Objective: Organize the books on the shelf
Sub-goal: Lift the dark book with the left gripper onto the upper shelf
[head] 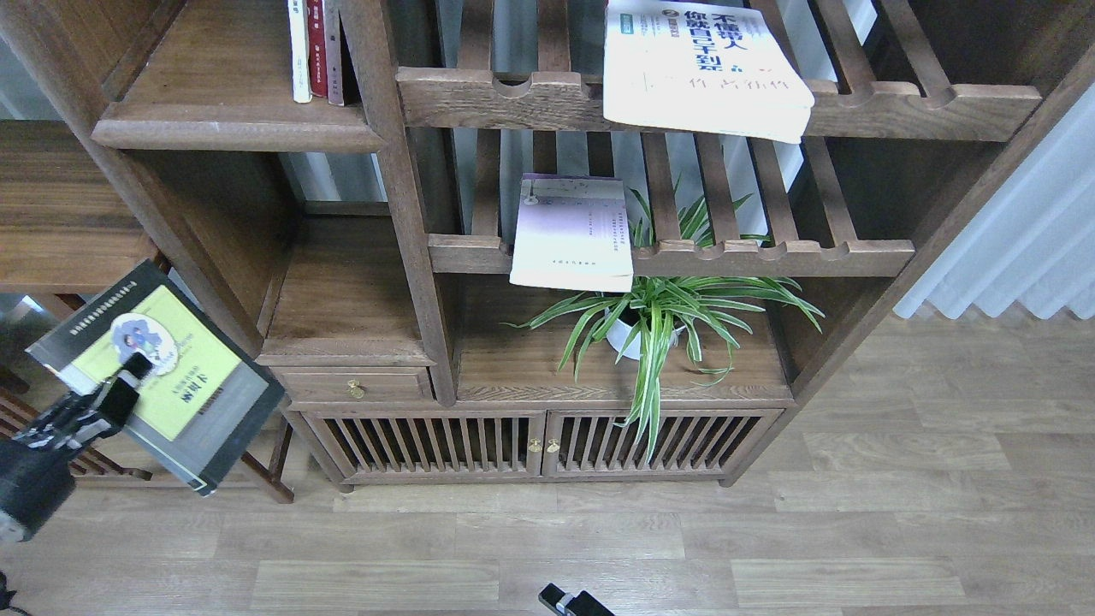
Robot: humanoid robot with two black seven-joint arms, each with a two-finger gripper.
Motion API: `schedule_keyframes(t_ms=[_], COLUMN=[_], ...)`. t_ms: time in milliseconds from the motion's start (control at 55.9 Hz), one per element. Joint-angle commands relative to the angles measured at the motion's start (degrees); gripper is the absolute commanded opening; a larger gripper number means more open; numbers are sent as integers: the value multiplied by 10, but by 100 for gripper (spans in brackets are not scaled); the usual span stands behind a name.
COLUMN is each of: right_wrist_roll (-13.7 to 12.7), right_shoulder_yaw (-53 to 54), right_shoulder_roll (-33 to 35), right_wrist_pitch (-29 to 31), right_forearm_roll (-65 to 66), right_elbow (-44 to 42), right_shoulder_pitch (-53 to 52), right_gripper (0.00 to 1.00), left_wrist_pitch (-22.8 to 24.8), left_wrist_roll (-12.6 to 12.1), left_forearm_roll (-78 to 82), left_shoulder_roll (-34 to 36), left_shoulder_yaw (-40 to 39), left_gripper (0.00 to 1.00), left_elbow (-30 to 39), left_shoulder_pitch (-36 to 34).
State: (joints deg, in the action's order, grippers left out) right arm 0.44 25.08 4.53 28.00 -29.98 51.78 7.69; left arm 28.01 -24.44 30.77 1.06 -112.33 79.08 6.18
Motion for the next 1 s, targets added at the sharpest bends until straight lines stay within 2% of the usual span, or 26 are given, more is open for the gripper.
schedule_keyframes(t_ms=[0,197,322,483,554,590,983], right_wrist_roll=[0,0,0,0,0,0,0], right_shoulder_yaw=[0,0,0,0,0,0,0], right_shoulder_roll=[0,-1,-2,-1,-1,-1,0], right_wrist_pitch=[0,0,0,0,0,0,0], right_forearm_roll=[0,-1,-1,0,0,0,-1], right_elbow=[-4,-15,-19,-19,-20,-26,-28], right_shoulder_pitch=[-3,-9,-15,-17,-17,-17,-16], right_gripper=[99,99,99,99,99,99,99], left_wrist_pitch=[0,0,0,0,0,0,0], left_wrist_roll=[-3,-6,-6,-8,-19,-36,-36], left_forearm_roll=[-35,-134,-164,-168,-169,-169,-166], left_shoulder_roll=[-11,-11,-4,13,13,16,36], left_shoulder_yaw=[-33,-39,-39,-34,-28,-25,13], left_gripper=[3,3,3,3,3,3,3], left_elbow=[1,1,1,0,0,0,0], left_shoulder_pitch=[0,-13,-44,-111,-137,-176,-304])
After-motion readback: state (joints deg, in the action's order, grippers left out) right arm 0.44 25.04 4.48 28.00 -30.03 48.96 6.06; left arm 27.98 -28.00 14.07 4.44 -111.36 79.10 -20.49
